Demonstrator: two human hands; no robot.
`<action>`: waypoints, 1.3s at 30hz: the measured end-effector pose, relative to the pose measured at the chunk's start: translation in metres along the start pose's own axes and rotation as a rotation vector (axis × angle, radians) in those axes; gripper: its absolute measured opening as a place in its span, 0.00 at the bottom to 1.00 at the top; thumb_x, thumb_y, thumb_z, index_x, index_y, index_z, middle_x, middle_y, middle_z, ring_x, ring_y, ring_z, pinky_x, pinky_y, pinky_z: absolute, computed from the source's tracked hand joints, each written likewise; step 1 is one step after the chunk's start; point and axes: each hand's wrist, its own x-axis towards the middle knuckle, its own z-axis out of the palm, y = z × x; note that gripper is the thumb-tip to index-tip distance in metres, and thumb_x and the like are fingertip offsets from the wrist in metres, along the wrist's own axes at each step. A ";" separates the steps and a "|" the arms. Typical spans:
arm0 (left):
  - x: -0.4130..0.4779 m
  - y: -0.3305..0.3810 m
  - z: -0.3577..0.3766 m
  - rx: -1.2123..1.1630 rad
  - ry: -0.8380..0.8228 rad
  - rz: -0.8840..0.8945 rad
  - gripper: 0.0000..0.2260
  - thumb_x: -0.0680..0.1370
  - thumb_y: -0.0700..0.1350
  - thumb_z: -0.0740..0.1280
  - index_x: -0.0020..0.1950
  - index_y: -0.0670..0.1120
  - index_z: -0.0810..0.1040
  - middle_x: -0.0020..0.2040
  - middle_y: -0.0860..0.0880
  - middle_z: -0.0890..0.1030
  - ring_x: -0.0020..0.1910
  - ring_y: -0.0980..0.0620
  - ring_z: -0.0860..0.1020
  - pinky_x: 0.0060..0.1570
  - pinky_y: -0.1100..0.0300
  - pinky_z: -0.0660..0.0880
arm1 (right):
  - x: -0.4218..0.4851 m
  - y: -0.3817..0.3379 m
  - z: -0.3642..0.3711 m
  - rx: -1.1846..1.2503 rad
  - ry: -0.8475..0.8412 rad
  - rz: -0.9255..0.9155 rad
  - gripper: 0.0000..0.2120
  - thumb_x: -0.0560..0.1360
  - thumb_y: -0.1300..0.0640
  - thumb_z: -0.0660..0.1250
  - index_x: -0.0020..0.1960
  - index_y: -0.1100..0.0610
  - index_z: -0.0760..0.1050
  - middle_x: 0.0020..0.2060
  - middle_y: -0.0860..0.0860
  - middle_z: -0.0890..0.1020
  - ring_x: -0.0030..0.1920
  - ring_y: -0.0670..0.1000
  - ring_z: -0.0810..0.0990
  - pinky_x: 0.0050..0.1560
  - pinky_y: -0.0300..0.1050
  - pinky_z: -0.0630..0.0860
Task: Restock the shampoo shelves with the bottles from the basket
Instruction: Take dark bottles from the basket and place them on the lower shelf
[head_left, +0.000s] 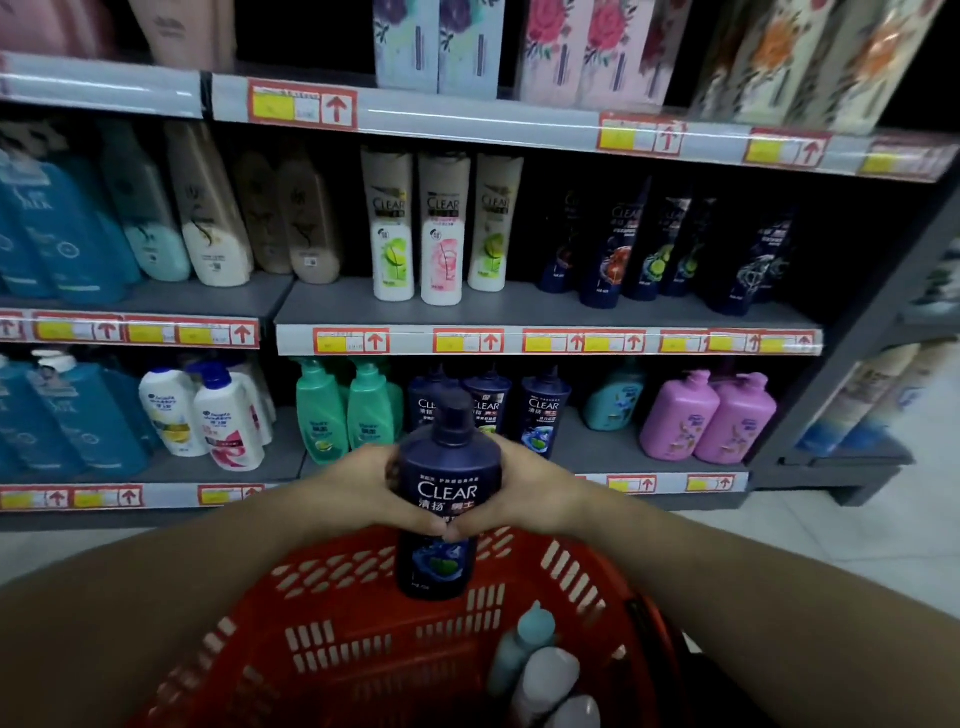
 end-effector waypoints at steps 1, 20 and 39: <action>0.005 0.009 0.000 0.002 0.026 0.019 0.24 0.63 0.36 0.80 0.53 0.54 0.79 0.44 0.62 0.85 0.46 0.65 0.82 0.42 0.72 0.76 | 0.000 -0.004 -0.010 -0.001 0.021 -0.017 0.38 0.60 0.67 0.82 0.66 0.54 0.72 0.58 0.50 0.84 0.59 0.50 0.82 0.63 0.51 0.77; 0.192 0.084 0.100 0.150 0.178 0.186 0.28 0.70 0.48 0.76 0.67 0.49 0.72 0.57 0.54 0.81 0.57 0.55 0.79 0.55 0.61 0.73 | -0.004 0.070 -0.203 -0.041 0.408 0.031 0.33 0.58 0.74 0.80 0.57 0.52 0.76 0.47 0.51 0.86 0.47 0.50 0.85 0.46 0.44 0.83; 0.366 -0.020 0.179 -0.097 0.169 -0.165 0.37 0.60 0.51 0.65 0.70 0.49 0.65 0.63 0.45 0.78 0.61 0.44 0.76 0.64 0.48 0.72 | 0.110 0.250 -0.262 0.098 0.382 0.203 0.30 0.57 0.80 0.76 0.55 0.61 0.79 0.48 0.58 0.85 0.47 0.54 0.82 0.52 0.54 0.82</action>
